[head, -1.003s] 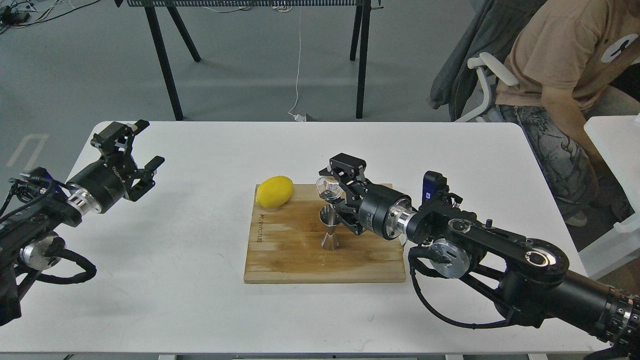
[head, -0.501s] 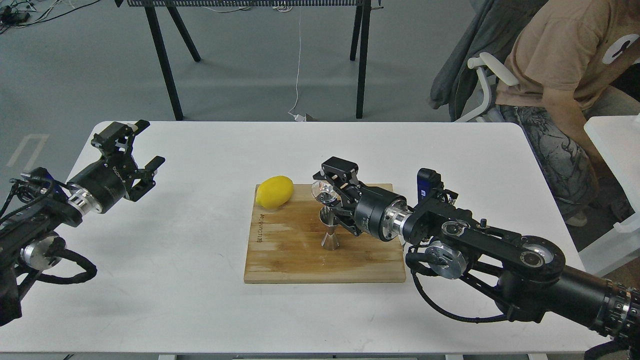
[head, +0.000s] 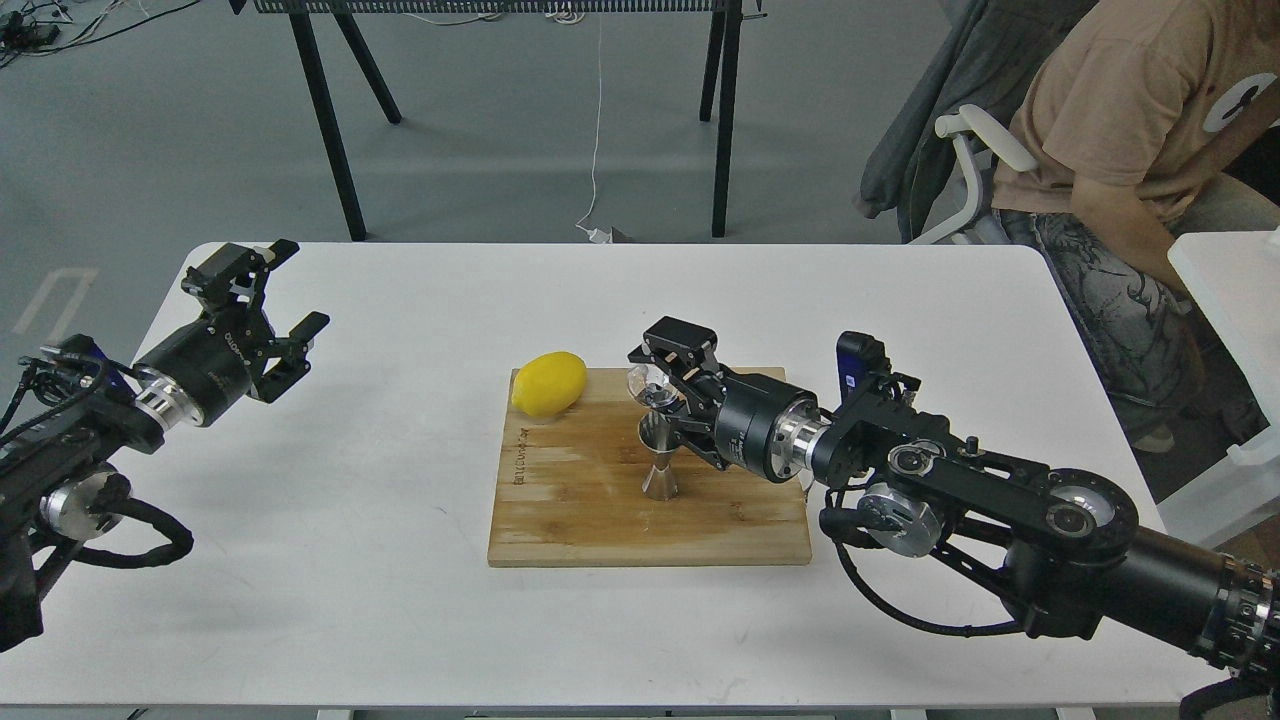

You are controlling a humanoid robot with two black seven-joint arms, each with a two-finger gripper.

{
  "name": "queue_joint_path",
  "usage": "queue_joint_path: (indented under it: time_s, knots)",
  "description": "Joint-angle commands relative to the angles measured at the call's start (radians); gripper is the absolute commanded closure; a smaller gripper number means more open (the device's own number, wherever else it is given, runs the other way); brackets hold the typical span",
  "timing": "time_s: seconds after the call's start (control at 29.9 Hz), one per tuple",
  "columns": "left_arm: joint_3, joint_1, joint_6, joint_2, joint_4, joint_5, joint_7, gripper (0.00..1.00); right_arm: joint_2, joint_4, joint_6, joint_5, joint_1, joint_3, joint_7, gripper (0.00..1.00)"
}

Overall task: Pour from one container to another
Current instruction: 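Tilt the glass cup with the right gripper to pour into the jigger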

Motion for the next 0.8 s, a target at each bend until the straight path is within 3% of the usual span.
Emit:
queue_joint_path:
  time_s: [0.0, 0.77]
  knots:
    - [0.001, 0.000, 0.000, -0.002, 0.002, 0.000, 0.000, 0.05, -0.024, 0.010, 0.010, 0.000, 0.000, 0.000, 0.002, 0.61]
    - [0.001, 0.006, 0.000, -0.011, 0.002, 0.000, 0.000, 0.05, -0.032, 0.020, 0.015, -0.097, 0.000, -0.028, 0.005, 0.61]
